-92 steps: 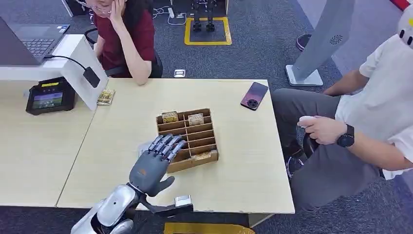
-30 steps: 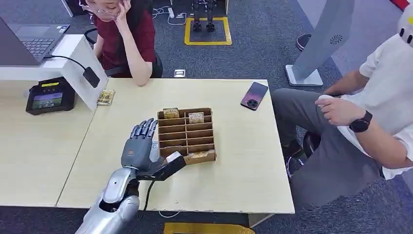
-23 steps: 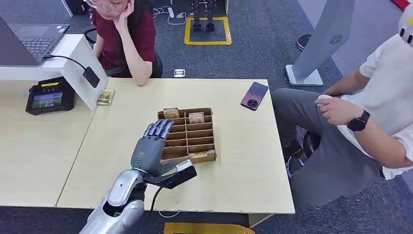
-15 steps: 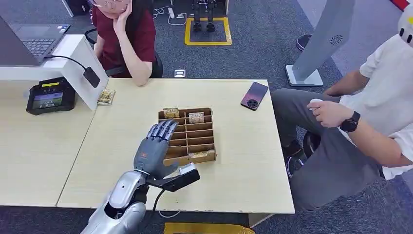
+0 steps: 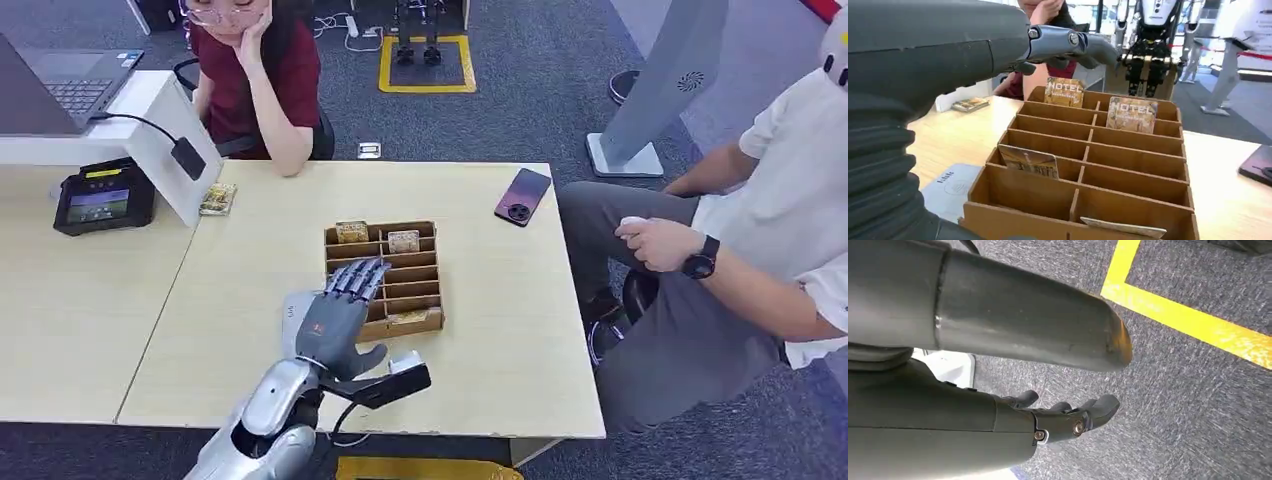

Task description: Pass the card to the sensor for recognition and then transmit it.

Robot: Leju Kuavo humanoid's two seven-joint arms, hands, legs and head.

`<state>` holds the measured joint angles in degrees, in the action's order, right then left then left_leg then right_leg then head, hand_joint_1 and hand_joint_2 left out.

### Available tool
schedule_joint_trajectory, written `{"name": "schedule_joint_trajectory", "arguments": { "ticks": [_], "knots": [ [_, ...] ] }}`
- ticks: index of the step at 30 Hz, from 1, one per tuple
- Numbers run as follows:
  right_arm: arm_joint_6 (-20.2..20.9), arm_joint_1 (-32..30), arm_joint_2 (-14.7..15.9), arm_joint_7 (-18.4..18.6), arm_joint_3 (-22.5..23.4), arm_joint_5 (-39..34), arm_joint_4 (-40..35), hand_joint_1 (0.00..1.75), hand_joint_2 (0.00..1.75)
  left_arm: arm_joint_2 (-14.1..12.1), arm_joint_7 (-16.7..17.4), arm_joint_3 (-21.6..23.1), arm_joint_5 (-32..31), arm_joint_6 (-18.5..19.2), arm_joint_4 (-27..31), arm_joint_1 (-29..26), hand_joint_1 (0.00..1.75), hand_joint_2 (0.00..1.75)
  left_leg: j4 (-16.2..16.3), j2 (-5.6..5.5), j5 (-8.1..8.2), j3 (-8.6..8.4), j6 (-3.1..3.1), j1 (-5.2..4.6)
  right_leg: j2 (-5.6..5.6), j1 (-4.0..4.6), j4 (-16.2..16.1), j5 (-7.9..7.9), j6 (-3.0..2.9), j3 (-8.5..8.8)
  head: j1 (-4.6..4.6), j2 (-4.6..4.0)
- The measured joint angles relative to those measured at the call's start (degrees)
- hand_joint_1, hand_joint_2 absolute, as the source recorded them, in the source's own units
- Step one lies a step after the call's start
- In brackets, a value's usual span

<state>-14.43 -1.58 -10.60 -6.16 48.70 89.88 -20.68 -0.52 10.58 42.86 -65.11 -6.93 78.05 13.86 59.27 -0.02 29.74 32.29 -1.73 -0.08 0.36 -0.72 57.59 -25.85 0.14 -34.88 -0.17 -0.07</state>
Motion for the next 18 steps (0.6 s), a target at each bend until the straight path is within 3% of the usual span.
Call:
{"name": "schedule_joint_trajectory", "arguments": {
  "ticks": [18],
  "knots": [
    [-0.3, 0.9, 0.0, 0.0, 0.0, 0.0, 1.4, 0.0, 0.0, 0.9, 0.9, 0.0, 0.3, 0.3, -5.7, 1.3, 0.0, 1.75, 0.0, 0.0, 0.0, 0.0, 0.0, 0.0, 0.0, 0.0, 0.0, 0.0, 0.0, 0.01, 0.0, 0.0]
  ]
}}
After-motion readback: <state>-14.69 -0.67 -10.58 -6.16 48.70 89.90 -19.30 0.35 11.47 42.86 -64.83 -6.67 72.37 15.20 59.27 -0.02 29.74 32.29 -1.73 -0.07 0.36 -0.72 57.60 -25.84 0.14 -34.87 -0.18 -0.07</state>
